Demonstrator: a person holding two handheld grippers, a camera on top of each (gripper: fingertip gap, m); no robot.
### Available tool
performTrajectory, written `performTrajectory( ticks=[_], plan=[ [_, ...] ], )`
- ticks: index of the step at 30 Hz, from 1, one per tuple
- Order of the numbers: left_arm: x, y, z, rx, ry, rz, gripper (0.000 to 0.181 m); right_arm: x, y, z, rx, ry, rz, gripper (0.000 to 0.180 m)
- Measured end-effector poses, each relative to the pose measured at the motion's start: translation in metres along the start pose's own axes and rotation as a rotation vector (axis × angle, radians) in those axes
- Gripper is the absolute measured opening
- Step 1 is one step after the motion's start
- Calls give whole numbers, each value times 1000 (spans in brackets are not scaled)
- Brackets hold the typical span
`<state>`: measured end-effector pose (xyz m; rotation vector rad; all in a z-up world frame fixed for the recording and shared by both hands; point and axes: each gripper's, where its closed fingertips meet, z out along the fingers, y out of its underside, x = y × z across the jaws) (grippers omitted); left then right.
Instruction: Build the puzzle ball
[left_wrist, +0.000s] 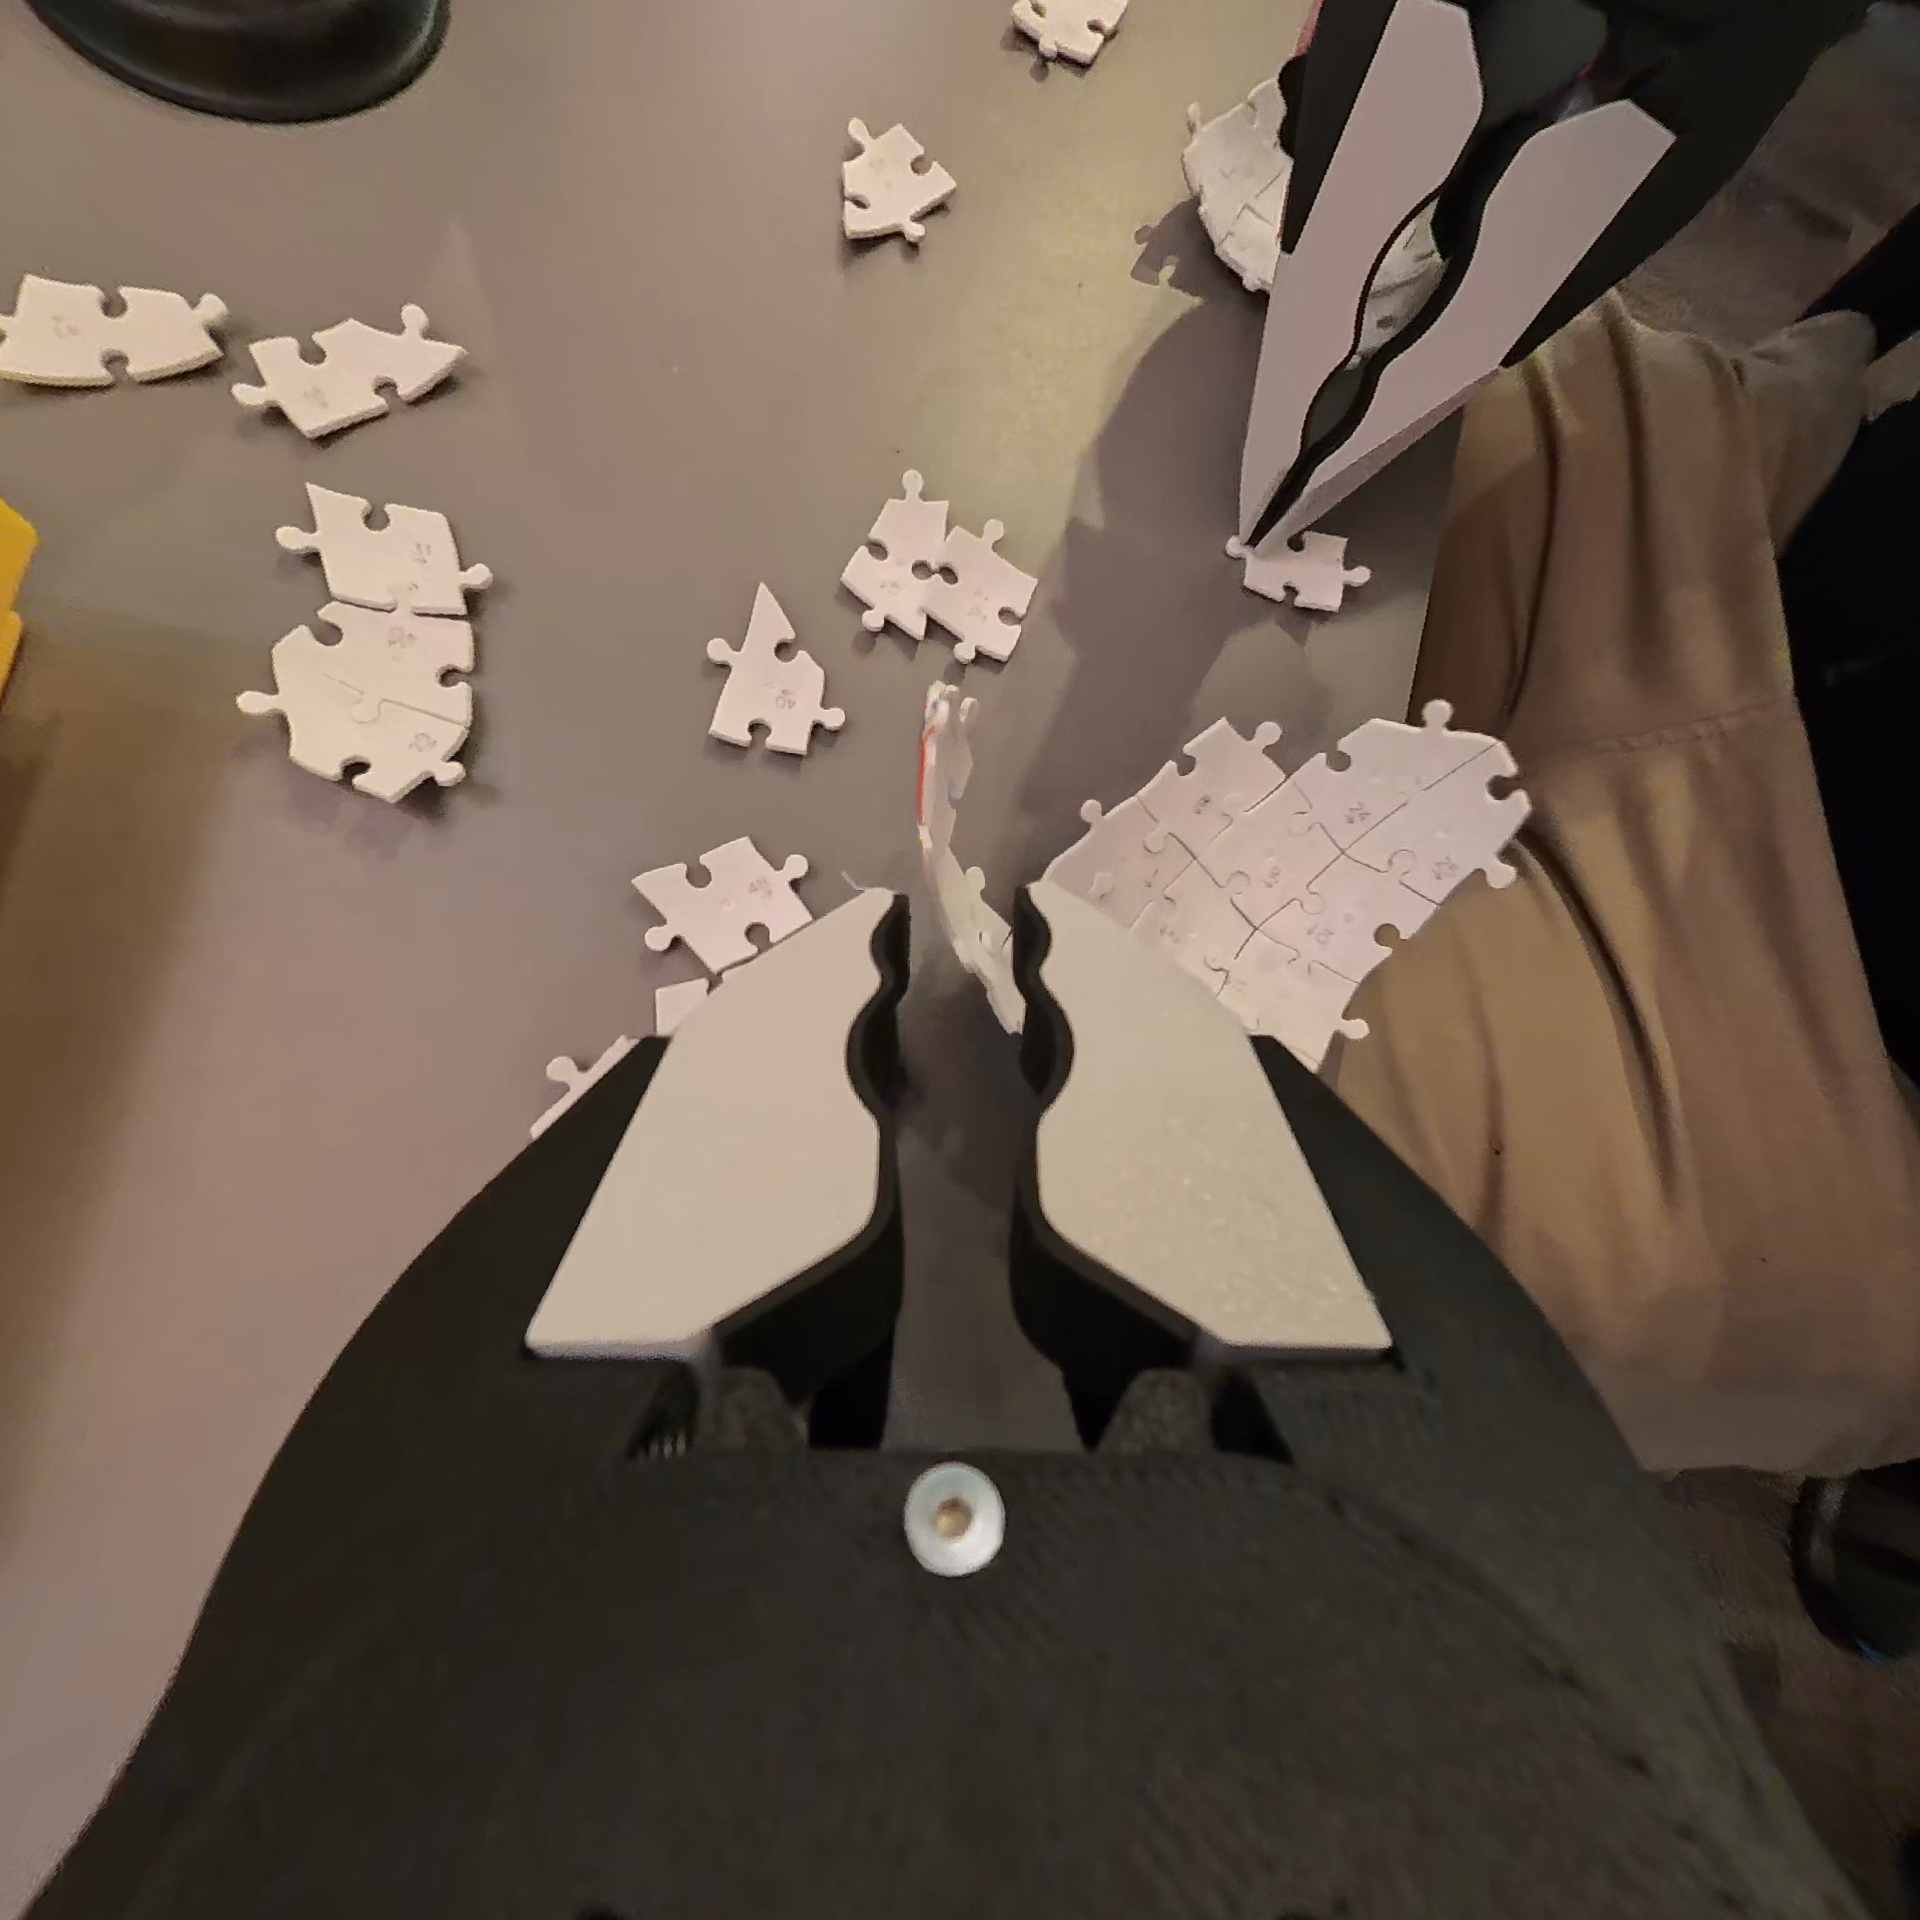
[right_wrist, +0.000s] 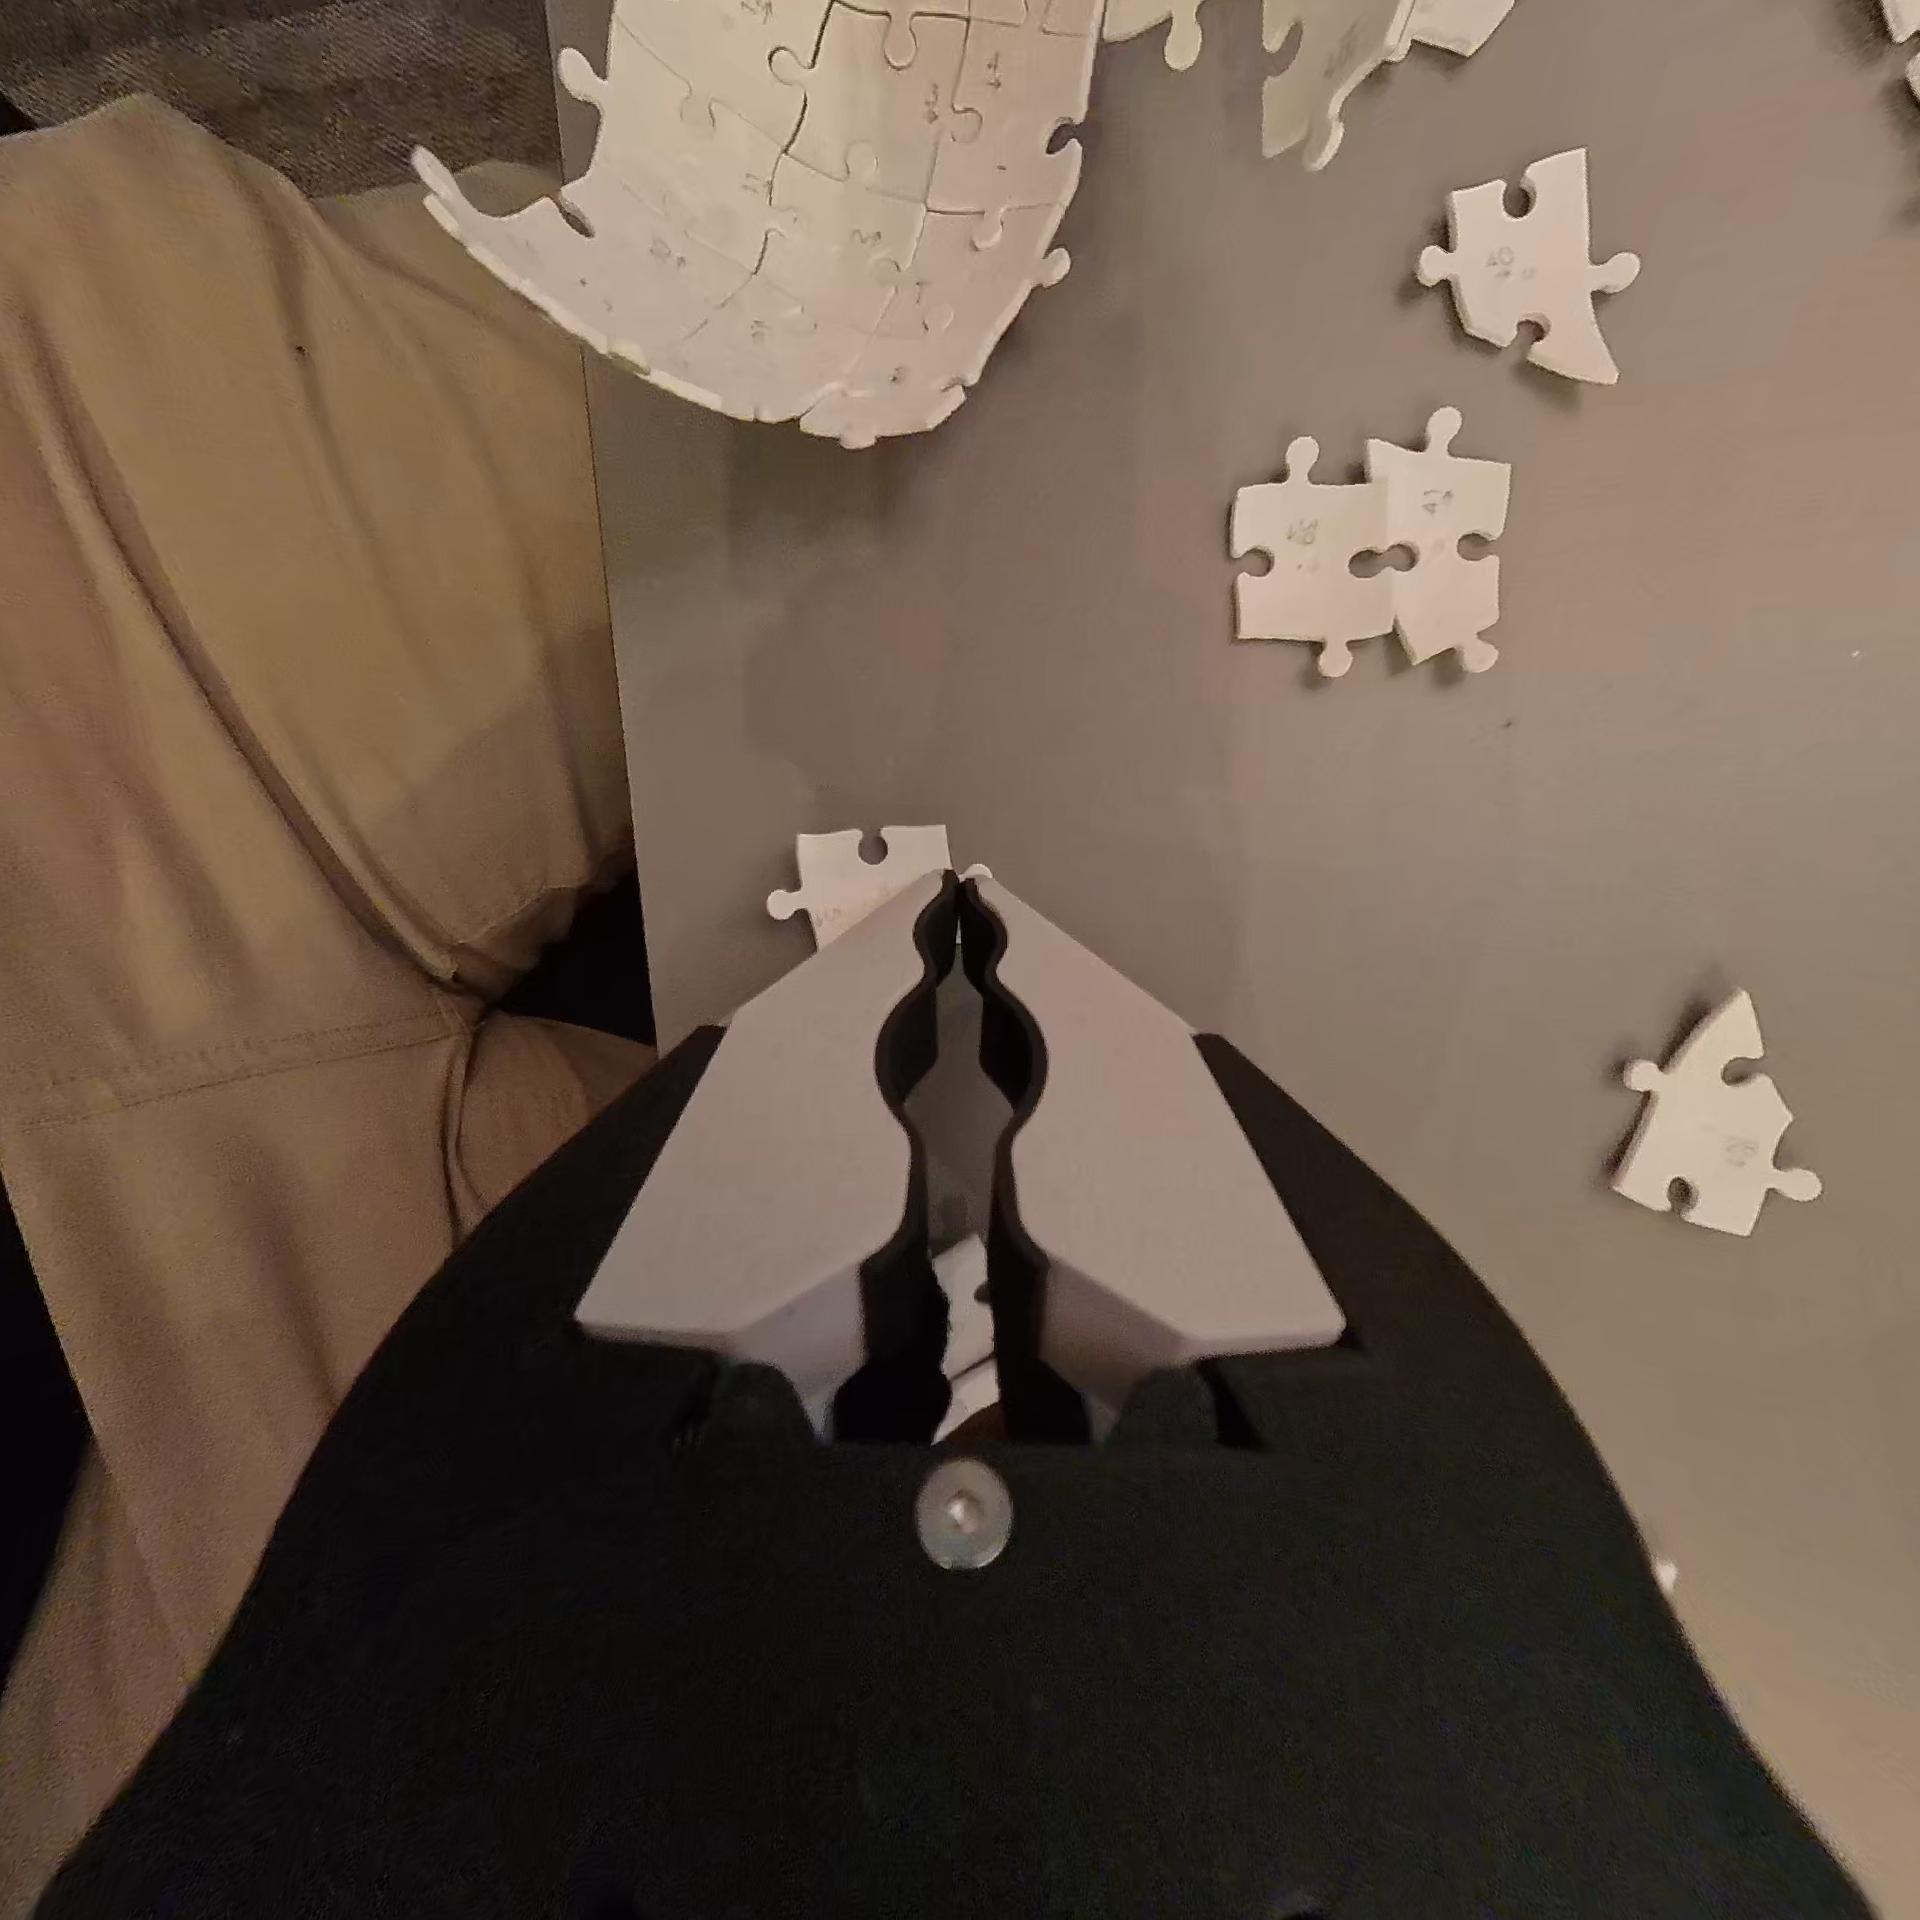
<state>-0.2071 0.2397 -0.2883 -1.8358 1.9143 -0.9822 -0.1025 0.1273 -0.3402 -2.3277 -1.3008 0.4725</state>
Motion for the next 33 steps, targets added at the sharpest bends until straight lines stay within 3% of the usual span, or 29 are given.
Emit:
performTrajectory(
  ticks=[1,9,15,20,33],
  plan=[
    [0,0,-2,8,-9,-3,19,2,1,-1,-4,12,-2,0],
    [6,-5,-24,75,-110,2,19,38,-1,-49,146,63,158,23],
    [17,-14,-34,139,-158,17,19,50,44,-85,95,109,192,33],
    [19,-16,-32,155,-171,12,20,43,75,-89,45,139,201,34],
    [17,-17,-28,153,-189,8,21,55,97,-83,10,154,266,32]
  ],
)
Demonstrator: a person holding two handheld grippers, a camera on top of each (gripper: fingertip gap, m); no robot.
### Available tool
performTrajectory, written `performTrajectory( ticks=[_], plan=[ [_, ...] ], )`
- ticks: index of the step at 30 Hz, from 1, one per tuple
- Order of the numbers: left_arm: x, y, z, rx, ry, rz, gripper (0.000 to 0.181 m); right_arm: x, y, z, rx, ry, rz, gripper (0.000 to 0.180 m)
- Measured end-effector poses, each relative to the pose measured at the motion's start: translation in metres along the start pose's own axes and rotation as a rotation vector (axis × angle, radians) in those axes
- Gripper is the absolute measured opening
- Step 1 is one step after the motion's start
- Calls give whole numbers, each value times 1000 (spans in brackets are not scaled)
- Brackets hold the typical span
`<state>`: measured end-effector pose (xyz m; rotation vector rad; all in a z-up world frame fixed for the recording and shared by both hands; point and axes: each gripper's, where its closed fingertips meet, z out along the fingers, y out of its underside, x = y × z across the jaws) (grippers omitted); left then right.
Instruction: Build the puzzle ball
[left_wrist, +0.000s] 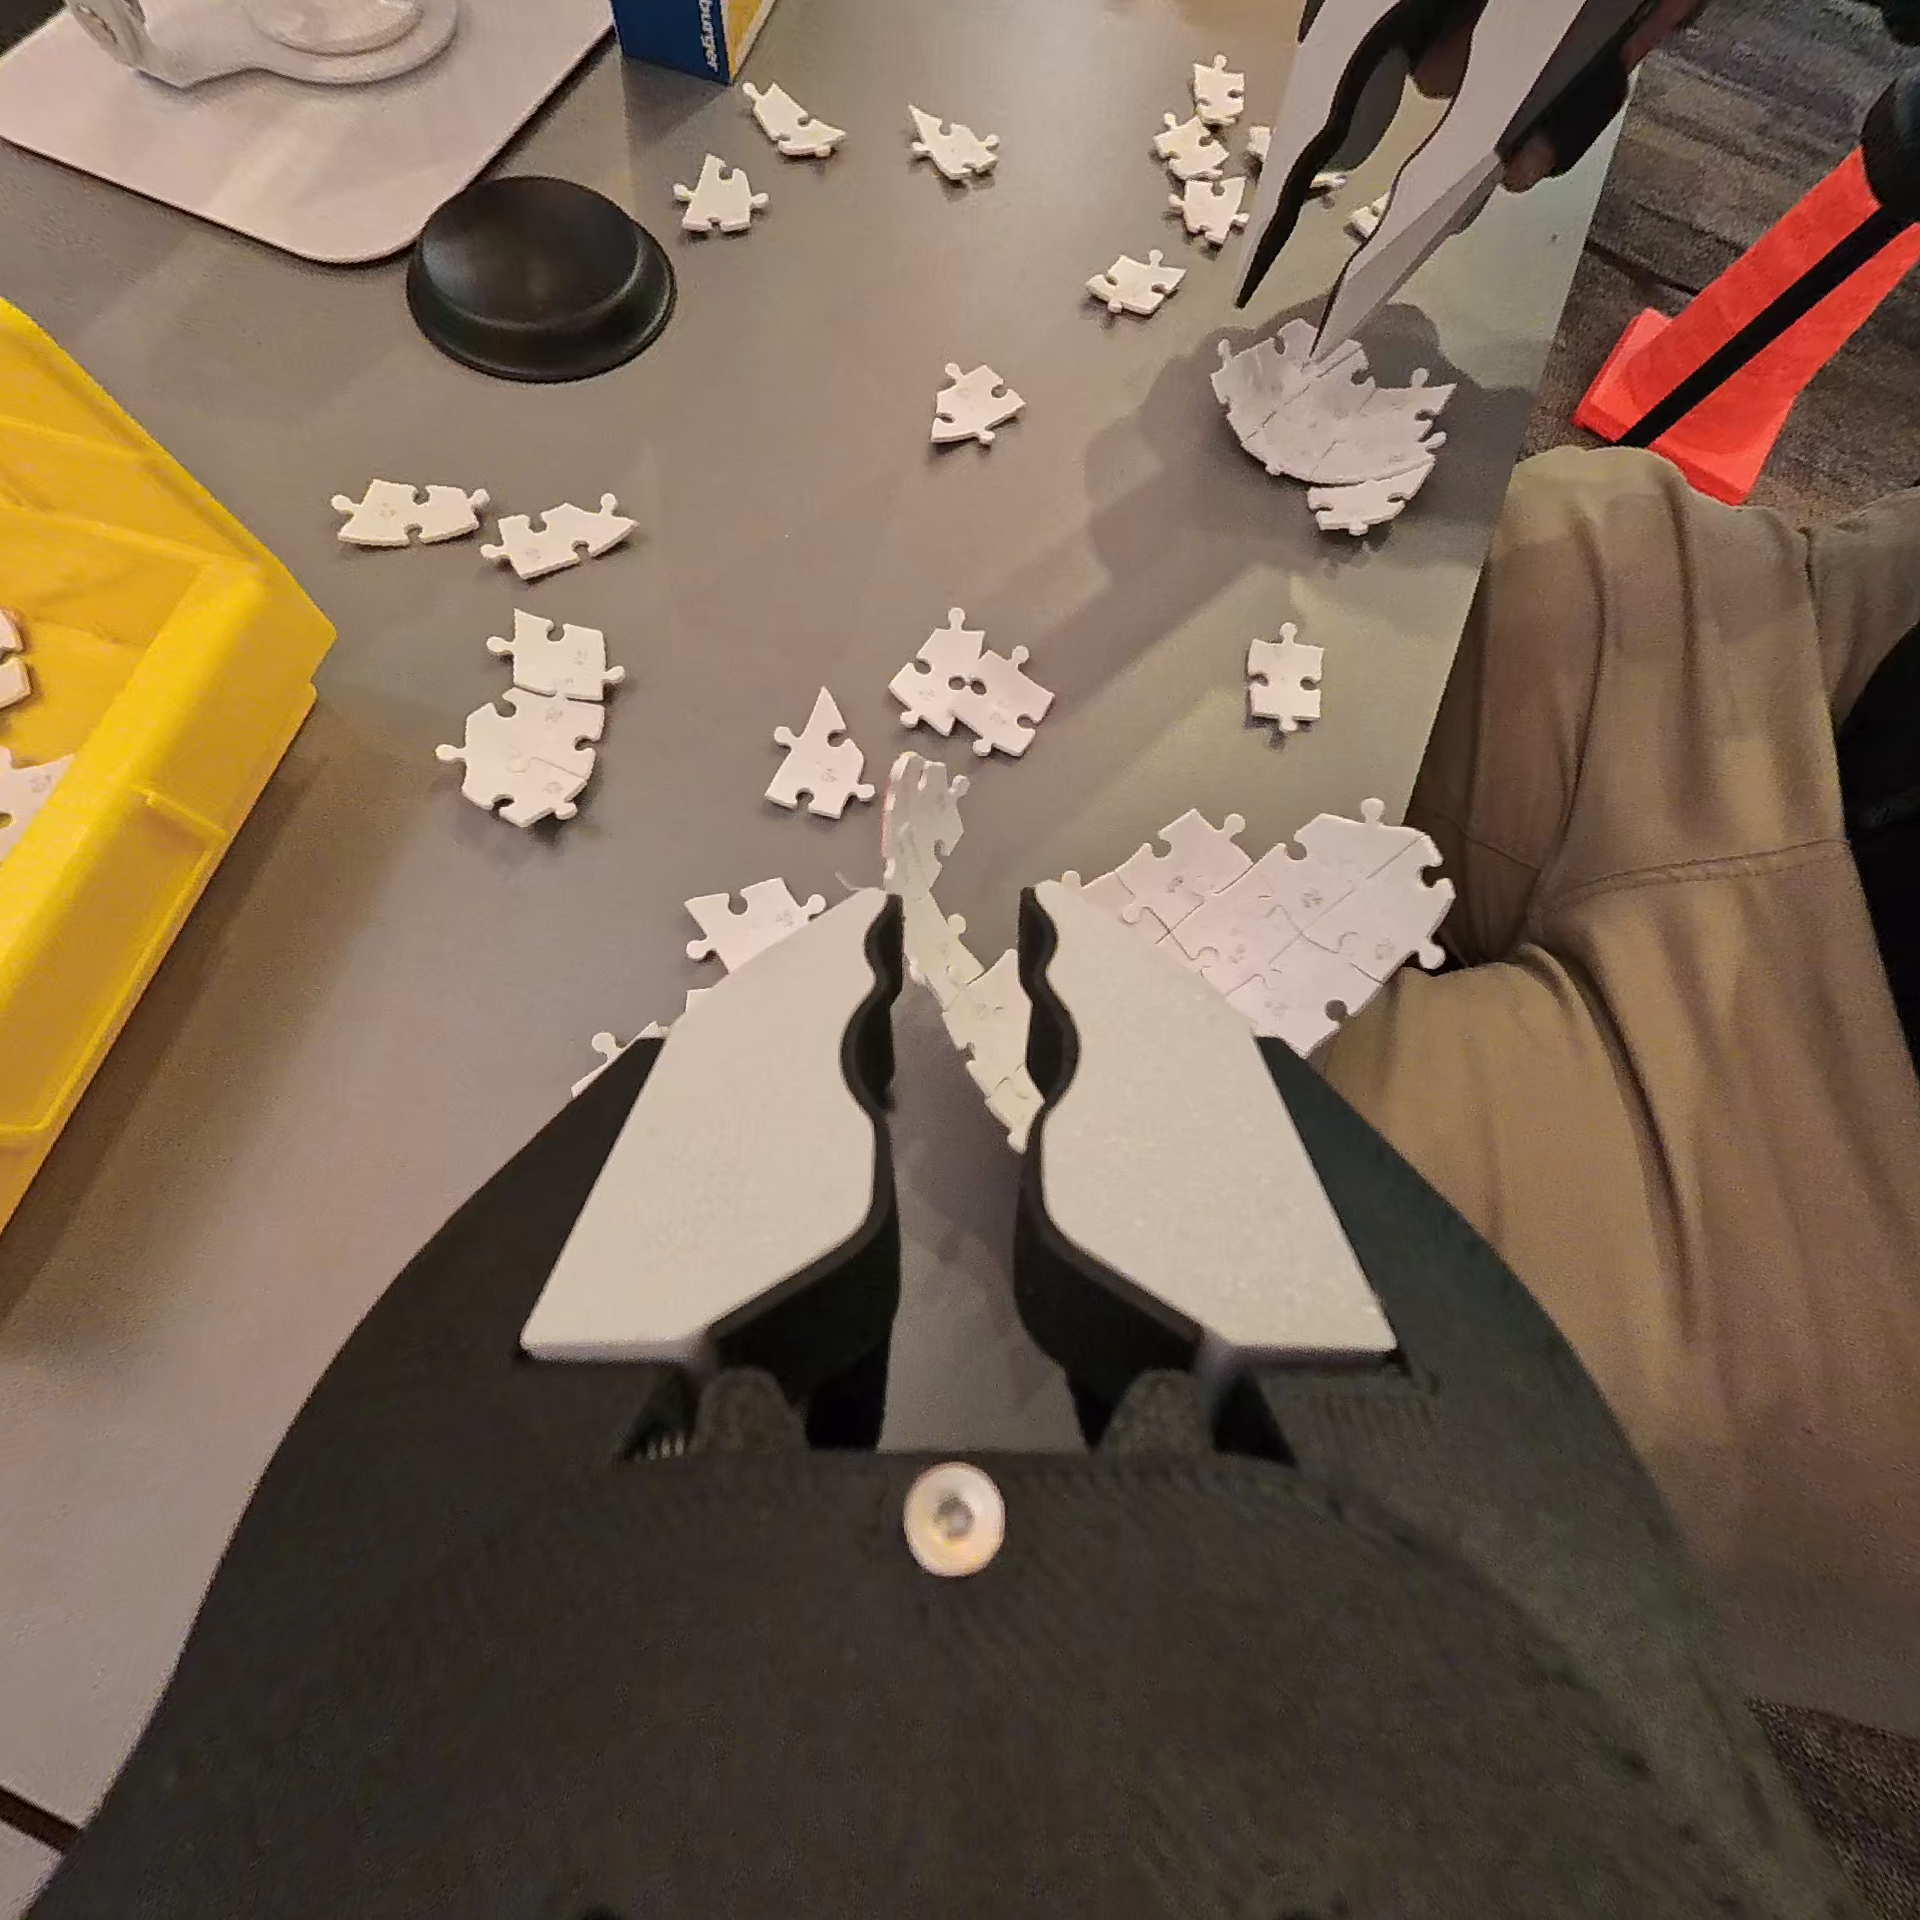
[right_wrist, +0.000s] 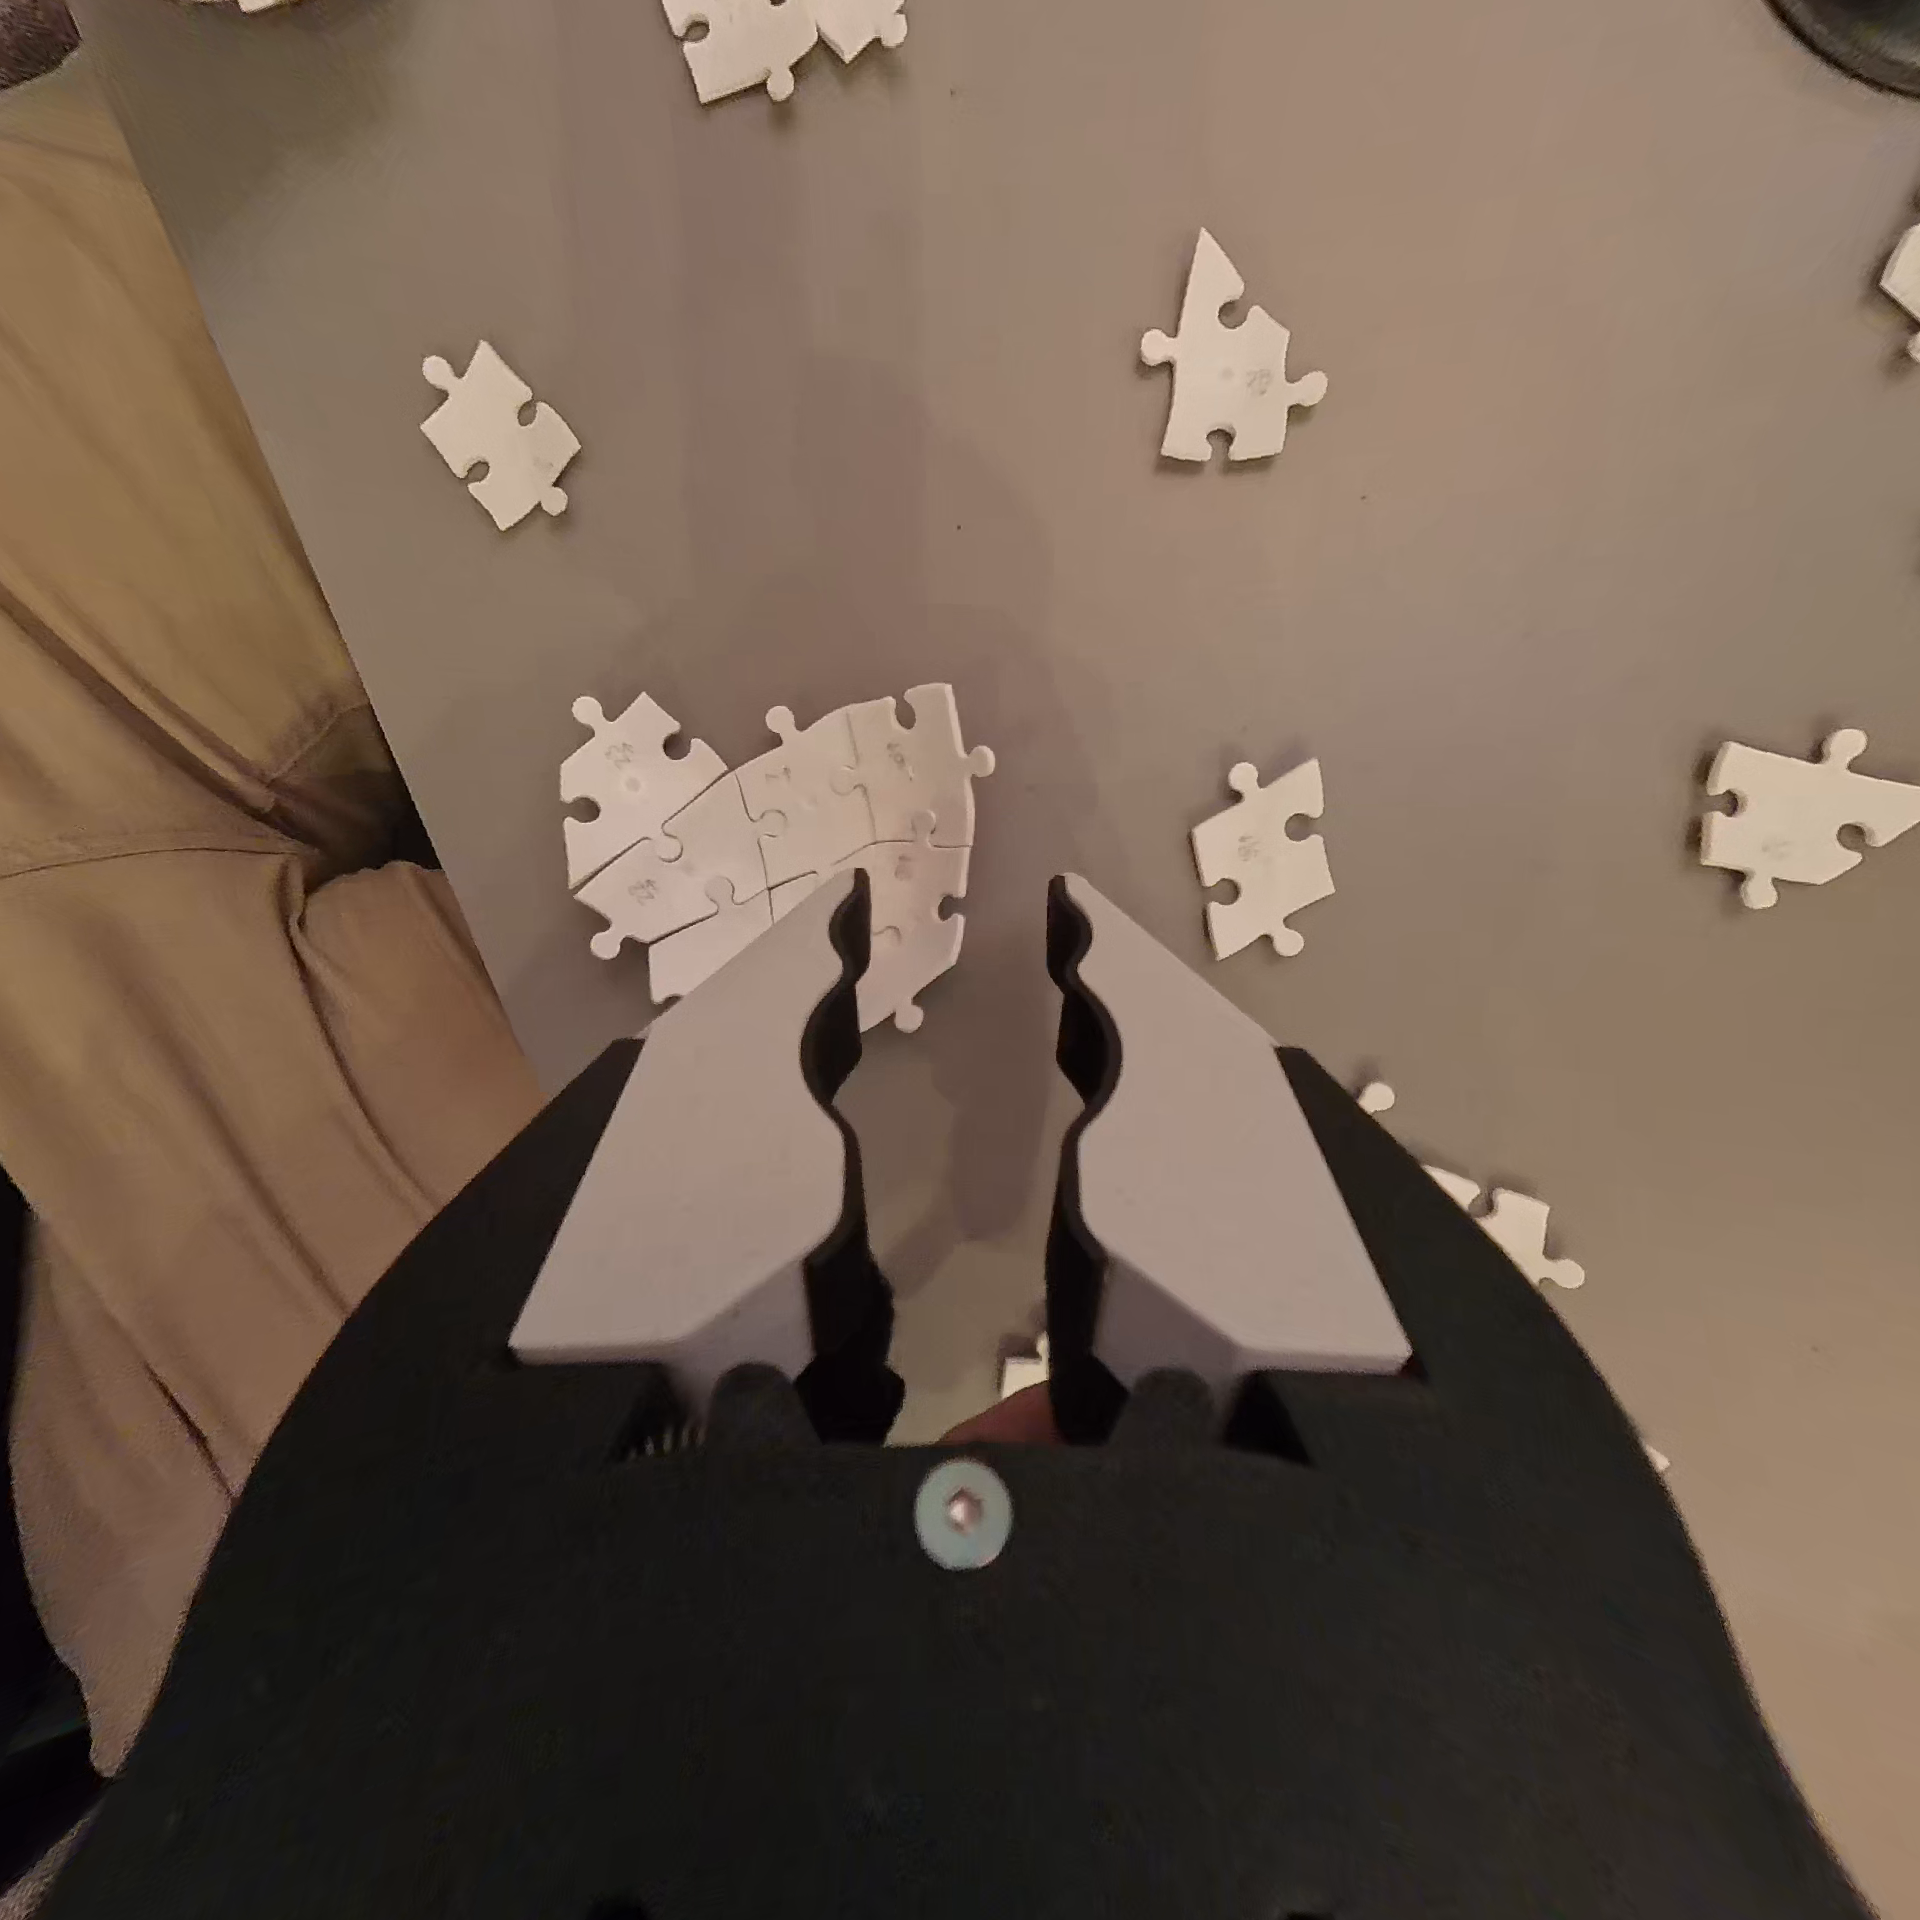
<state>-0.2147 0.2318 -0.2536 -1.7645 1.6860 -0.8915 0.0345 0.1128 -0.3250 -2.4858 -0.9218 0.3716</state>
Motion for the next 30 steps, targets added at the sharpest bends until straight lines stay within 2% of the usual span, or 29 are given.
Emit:
performTrajectory(
  ticks=[7,11,17,20,25,30],
  plan=[
    [1,0,-2,8,-6,2,21,-2,7,4,-33,-42,35,29],
    [2,3,-1,5,-8,0,21,-1,0,2,12,-72,68,24],
    [2,9,-3,6,-18,-20,21,12,-29,-7,109,9,20,31],
    [3,9,-5,7,-26,-26,21,10,-39,-7,92,26,-24,38],
    [7,10,-10,13,-39,-21,21,1,0,-12,-87,-36,36,38],
    [8,14,-14,25,-46,-35,22,-17,31,-10,-93,-104,157,29]
  ],
)
